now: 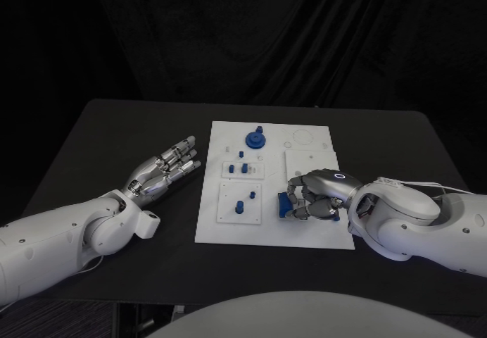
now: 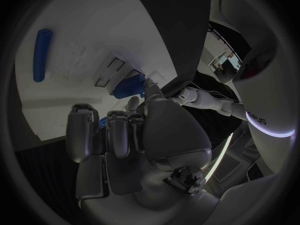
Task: Assemble the parts on the task board
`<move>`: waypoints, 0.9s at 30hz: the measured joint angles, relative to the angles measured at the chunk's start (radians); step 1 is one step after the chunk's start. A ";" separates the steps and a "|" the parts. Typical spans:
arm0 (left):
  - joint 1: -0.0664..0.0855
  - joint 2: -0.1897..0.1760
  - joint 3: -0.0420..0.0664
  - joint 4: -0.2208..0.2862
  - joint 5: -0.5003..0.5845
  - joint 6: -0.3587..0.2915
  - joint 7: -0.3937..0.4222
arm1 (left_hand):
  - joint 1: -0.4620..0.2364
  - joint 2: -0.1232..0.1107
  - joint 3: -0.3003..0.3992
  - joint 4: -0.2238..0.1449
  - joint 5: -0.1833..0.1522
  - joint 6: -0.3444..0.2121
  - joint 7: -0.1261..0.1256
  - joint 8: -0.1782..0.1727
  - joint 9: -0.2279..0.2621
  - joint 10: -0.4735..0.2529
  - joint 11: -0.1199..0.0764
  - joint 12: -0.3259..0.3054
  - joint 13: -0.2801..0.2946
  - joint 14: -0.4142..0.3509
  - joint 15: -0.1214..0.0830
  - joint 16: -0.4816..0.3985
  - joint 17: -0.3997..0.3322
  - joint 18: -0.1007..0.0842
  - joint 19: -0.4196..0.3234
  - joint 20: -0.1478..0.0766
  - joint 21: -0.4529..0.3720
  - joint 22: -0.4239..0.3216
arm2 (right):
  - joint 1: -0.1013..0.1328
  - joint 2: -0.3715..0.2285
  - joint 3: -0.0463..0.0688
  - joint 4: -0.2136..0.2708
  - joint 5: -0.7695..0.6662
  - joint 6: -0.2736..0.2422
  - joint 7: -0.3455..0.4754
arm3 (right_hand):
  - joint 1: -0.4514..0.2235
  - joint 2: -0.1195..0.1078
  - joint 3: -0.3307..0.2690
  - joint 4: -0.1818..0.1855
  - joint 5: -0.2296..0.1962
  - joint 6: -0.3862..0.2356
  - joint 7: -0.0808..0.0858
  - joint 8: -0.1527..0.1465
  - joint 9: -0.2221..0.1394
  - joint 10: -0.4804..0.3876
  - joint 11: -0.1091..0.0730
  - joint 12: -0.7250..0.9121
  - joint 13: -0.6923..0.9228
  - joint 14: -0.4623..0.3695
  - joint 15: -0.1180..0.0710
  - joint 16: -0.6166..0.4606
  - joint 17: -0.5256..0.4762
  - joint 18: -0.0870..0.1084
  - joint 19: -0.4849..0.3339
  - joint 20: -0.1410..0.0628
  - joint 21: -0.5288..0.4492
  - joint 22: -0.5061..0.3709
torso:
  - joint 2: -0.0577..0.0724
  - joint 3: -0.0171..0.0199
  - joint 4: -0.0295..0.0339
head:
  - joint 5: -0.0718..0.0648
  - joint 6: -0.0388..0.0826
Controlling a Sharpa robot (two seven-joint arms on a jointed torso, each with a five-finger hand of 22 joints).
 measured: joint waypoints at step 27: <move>-0.005 0.001 0.000 -0.003 0.000 0.009 0.000 | -0.004 0.004 0.003 -0.003 0.001 0.000 0.000 0.000 0.000 0.004 0.003 0.000 0.001 0.004 0.004 0.000 0.000 0.000 0.004 0.004 0.000 0.002 | -0.009 0.008 0.000 -0.006 -0.082 -0.001 0.029 | -0.061 -0.254 0.818 -0.066 0.010 -0.009 0.016 0.058 -0.001 0.003 0.010 -0.005 -0.003 0.003 0.010 0.040 0.000 0.000 0.004 0.003 0.000 0.000 | 0.000 -0.0008 0.0006 | 0.005 0.000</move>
